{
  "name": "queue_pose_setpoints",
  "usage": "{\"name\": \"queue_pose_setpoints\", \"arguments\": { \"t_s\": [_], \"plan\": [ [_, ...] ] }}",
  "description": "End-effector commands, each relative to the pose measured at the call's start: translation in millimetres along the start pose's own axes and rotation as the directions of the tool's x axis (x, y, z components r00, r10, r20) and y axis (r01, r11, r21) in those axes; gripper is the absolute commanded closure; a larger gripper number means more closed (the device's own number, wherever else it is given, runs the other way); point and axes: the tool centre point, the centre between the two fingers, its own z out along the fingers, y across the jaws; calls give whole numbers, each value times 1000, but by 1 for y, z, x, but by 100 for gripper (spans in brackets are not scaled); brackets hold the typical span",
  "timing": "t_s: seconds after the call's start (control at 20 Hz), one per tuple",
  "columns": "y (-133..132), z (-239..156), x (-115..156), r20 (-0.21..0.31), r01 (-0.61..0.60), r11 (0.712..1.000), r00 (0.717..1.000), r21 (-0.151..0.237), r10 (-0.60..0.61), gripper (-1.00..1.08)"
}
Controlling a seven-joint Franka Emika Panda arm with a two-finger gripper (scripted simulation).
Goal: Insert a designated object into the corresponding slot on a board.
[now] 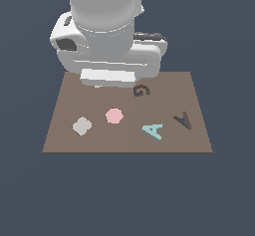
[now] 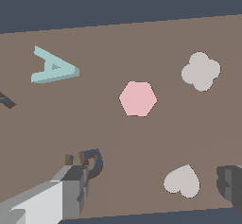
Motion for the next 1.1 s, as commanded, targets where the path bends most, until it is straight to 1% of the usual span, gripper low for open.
{"name": "queue_pose_setpoints", "arguments": {
  "t_s": [0.0,0.35,0.65,0.85,1.05],
  "plan": [
    [0,0,0,0,0,1000,1000,0,0,-92],
    [-1,2,4,-1,36,999,999,-1,-36,-92],
    [-3,8,14,-3,125,992,992,-3,-125,-92],
    [-6,14,23,-5,215,977,977,-5,-215,-92],
    [-11,21,36,-8,329,944,944,-8,-329,-92]
  ]
}}
